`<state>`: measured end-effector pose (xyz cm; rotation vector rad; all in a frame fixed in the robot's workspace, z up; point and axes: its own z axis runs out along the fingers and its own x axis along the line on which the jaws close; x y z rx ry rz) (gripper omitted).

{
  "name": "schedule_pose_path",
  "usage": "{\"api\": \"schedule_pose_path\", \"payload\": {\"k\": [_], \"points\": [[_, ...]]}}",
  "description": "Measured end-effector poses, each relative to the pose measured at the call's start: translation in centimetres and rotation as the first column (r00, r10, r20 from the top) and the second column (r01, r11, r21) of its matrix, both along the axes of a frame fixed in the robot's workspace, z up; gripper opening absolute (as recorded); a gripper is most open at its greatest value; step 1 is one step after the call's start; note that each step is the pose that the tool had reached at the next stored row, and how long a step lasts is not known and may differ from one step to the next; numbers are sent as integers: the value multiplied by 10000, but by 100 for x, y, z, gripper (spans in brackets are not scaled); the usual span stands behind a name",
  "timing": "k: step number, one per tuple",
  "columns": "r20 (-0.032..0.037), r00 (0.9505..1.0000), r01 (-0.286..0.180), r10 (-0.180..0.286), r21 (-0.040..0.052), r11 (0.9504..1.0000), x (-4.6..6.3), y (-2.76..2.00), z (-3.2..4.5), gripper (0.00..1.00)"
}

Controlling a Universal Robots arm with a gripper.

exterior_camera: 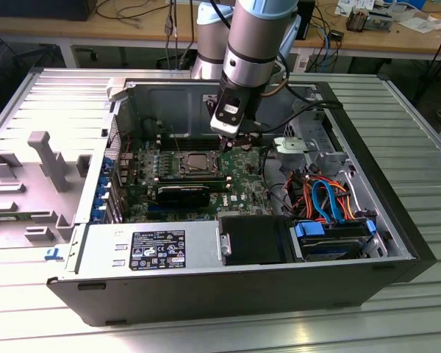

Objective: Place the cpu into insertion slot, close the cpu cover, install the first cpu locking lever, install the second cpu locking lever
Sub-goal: 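Install the first cpu locking lever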

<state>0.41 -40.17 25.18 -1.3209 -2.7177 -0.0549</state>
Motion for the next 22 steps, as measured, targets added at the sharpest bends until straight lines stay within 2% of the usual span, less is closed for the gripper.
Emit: {"api": "schedule_pose_path", "payload": {"k": [22], "points": [[0, 9989, -459, 459, 0, 9989, 0, 0, 0, 11]]}}
